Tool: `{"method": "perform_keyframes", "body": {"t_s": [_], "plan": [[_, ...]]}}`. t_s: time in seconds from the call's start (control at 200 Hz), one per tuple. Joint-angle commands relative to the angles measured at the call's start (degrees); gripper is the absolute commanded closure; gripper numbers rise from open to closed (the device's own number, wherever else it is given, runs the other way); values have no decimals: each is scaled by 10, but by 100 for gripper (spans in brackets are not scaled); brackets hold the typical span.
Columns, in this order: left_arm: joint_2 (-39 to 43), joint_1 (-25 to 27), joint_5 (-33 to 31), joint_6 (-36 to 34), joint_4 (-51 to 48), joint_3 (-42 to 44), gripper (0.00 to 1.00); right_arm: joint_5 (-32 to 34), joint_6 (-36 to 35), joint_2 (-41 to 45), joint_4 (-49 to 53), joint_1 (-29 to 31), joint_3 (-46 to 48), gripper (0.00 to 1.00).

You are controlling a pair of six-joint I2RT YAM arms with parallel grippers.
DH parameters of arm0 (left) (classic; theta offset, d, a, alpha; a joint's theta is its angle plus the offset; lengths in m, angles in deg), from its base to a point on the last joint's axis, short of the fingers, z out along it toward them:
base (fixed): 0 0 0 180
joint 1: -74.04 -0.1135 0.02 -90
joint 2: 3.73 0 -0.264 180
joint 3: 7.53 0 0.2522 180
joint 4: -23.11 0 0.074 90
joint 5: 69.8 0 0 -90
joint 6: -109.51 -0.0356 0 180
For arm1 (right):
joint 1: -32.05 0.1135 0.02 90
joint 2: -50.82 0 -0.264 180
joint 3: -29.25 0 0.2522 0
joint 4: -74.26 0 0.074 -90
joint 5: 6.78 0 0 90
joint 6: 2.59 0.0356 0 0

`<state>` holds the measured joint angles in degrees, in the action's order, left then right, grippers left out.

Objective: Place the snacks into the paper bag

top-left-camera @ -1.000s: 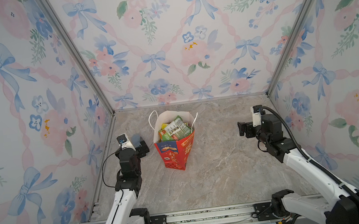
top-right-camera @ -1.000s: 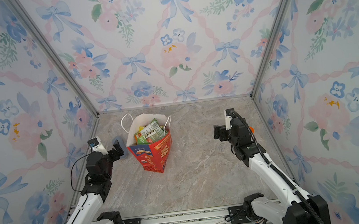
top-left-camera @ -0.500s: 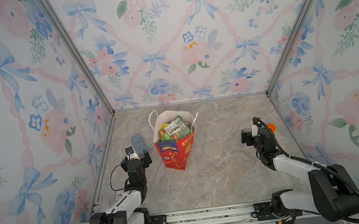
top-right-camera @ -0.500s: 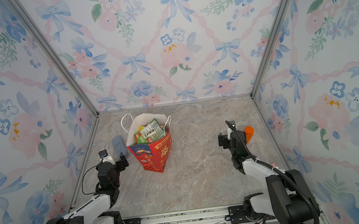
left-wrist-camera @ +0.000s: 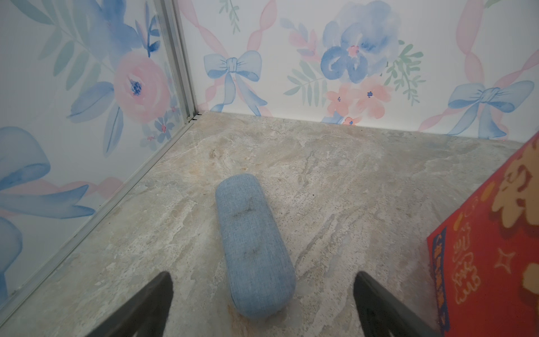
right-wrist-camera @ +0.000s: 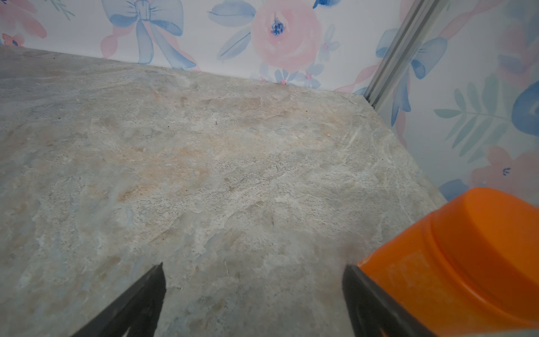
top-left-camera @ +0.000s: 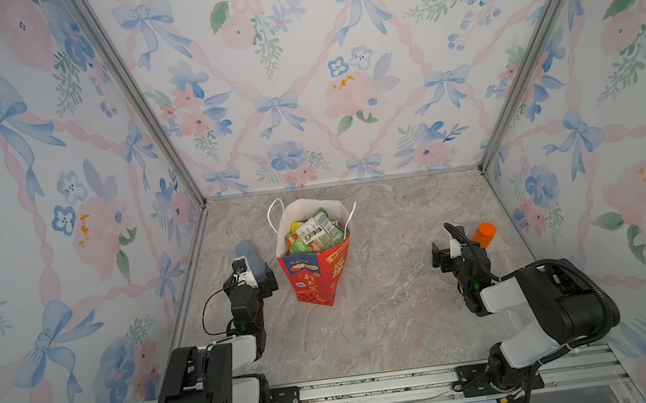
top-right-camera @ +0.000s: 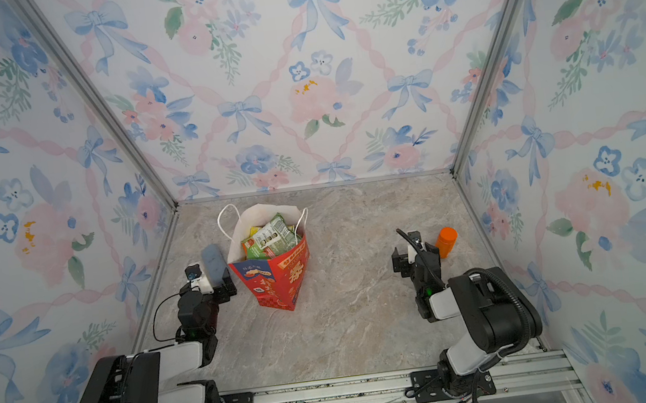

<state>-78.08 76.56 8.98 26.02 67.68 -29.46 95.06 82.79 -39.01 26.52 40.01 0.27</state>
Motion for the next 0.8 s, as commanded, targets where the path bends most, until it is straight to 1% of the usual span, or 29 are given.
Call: {"method": "perform_keyframes", "body": {"t_s": [0.0,0.055,0.185,0.515,0.59,0.705,0.795], "plan": [[-10,-4,15,-20,28,-18,2,11,1,-3,-69,-2,3,4],[-15,-4,21,-27,35,-19,2,28,4,-1,-62,0,1,4],[-64,-5,35,-42,105,-9,2,23,-1,-2,-65,5,4,3],[-143,-3,30,-43,111,-46,2,24,0,-1,-48,4,-5,3],[-140,-2,27,-43,94,-50,2,23,2,-1,-38,2,-11,4],[-141,0,22,-43,94,-53,2,4,12,3,19,-12,-37,4],[-143,1,9,-39,90,-56,2,1,12,4,9,-12,-31,4]]}}
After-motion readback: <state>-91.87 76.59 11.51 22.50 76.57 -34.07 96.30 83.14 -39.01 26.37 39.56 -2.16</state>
